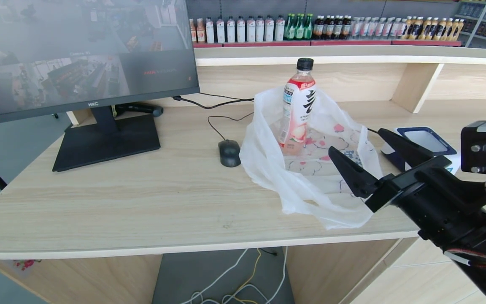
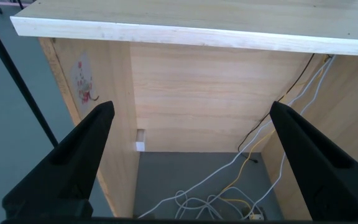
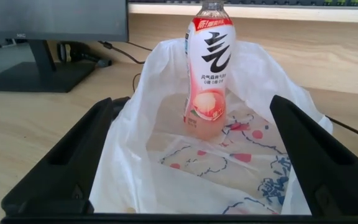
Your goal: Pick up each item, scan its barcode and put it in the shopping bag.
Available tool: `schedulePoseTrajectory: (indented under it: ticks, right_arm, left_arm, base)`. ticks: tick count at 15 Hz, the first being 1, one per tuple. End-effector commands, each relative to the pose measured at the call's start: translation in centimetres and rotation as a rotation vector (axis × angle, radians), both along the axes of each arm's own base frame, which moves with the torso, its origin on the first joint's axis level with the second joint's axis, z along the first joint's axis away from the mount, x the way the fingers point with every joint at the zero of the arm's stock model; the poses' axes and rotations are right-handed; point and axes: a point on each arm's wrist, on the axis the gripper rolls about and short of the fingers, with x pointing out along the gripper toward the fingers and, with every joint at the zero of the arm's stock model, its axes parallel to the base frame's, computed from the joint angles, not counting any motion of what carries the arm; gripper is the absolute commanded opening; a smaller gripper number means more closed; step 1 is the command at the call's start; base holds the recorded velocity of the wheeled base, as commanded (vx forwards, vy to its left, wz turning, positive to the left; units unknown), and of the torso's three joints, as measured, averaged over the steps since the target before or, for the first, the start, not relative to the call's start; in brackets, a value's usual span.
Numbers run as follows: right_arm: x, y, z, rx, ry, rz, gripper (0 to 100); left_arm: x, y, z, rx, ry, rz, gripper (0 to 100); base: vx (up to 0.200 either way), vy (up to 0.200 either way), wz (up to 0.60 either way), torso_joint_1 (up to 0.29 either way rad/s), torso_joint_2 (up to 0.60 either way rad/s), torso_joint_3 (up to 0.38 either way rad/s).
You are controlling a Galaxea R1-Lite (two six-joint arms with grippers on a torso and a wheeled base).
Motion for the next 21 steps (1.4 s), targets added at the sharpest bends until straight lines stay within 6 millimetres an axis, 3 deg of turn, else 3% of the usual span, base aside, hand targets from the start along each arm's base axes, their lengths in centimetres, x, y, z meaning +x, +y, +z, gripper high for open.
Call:
schedulePoseTrajectory:
  ticks: [1,3,9,21]
  right_arm:
    - [-0.09,-0.07,0.00,0.000,-0.001,0.001,100]
    - [-0.14,-0.10,0.07,0.002,-0.003,0.001,100]
    - [-0.07,-0.05,-0.03,-0.002,0.000,0.001,100]
    - [0.04,0.03,-0.45,-0.008,0.010,0.001,100]
  left_arm:
    - [-0.01,0.00,0.00,0.000,-0.002,0.000,100]
    - [-0.01,0.00,0.00,-0.002,-0.002,0.000,100]
    - [-0.01,0.00,0.00,-0.002,-0.002,0.000,100]
    - [-0.01,0.00,0.00,-0.006,-0.002,0.002,100]
  base:
    - [-0.200,0.000,0.00,0.002,0.00,0.002]
    - [-0.200,0.000,0.00,0.010,0.00,0.000]
    - [0.000,0.000,0.00,0.000,0.00,0.000]
    - [0.000,-0.200,0.00,0.002,0.00,0.002]
